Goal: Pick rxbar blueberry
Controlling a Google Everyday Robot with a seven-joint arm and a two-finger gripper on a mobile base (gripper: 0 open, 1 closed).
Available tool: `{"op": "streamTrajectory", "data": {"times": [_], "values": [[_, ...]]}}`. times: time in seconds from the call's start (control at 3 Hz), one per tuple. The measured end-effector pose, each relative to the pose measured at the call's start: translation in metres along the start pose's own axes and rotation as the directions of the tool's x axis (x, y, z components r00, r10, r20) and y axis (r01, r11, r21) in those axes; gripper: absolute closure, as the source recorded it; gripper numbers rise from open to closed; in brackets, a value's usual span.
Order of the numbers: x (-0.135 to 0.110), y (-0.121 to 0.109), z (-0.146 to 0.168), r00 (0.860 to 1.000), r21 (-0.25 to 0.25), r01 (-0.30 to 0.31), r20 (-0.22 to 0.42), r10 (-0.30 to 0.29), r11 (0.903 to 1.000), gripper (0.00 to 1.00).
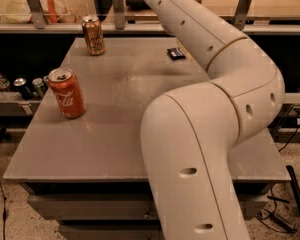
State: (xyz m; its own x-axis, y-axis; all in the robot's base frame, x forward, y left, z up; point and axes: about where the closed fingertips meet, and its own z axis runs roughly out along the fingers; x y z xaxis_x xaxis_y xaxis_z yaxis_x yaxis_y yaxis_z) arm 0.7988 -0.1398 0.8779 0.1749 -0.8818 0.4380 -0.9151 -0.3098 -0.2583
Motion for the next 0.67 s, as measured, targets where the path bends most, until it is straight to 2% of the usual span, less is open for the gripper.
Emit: {"op": "streamTrajectory", "data": {"times": [0.67], "values": [[-0.001,-0.010,0.023,1.000,-0.018,-0.005,0.018,0.006,0.9998,0.00]]}}
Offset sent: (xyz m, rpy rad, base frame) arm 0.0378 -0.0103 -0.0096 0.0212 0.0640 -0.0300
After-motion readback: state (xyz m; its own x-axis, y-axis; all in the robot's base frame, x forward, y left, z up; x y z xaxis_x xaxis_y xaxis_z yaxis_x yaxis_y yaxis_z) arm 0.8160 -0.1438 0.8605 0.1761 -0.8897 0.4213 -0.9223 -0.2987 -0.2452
